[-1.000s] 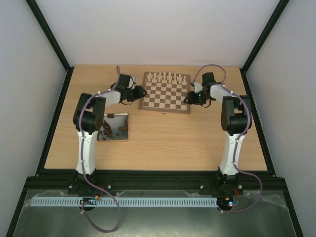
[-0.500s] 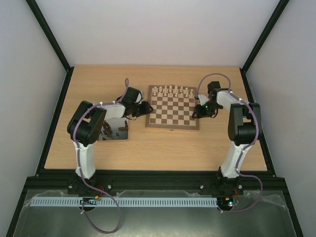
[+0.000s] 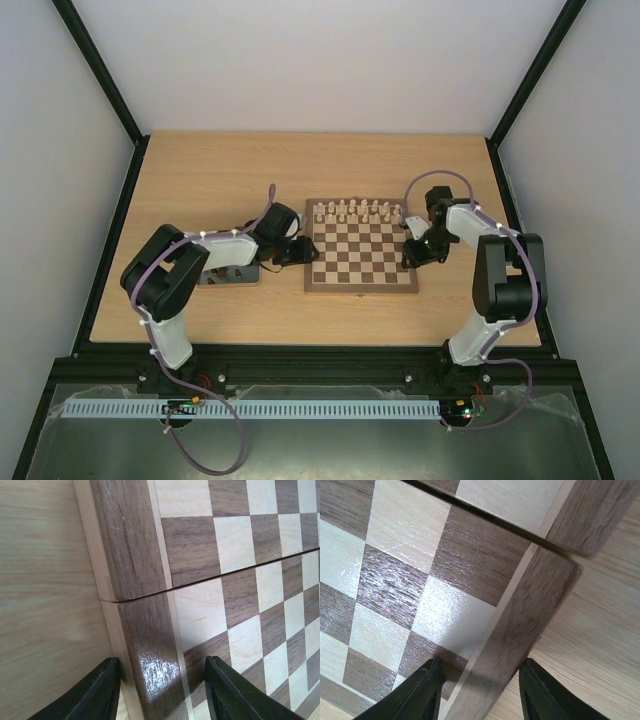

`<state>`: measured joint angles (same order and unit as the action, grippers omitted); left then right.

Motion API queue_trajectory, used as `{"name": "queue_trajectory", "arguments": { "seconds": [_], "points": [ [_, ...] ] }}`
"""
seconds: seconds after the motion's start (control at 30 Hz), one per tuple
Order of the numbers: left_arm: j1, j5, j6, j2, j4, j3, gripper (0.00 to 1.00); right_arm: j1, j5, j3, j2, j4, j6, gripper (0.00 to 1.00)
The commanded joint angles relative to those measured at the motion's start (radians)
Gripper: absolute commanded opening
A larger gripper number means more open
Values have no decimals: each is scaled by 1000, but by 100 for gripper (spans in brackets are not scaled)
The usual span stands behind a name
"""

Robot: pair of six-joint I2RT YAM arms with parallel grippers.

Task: Set up the chess pieces on the board

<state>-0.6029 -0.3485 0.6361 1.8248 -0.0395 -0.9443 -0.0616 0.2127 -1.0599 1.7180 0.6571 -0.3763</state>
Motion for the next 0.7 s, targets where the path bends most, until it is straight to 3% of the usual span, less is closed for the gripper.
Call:
{"name": "queue_trajectory", "arguments": {
  "seconds": [0.0, 0.2, 0.4, 0.57, 0.67],
  "points": [
    [-70, -103, -15, -31, 4, 22, 47, -7, 3, 78, 19, 77, -51, 45],
    [-67, 27, -73, -103, 167, -53, 59, 63, 10, 45, -38, 137, -54, 51],
    [-8, 222, -105, -279, 386, -91, 68, 100, 19, 13, -191, 156, -21, 58],
    [186, 344, -33, -406, 477, -7, 72, 97, 185, 26, -311, 88, 63, 56],
    [367, 331, 8, -452, 459, 76, 76, 90, 339, 70, -368, -9, 115, 54]
  ]
}}
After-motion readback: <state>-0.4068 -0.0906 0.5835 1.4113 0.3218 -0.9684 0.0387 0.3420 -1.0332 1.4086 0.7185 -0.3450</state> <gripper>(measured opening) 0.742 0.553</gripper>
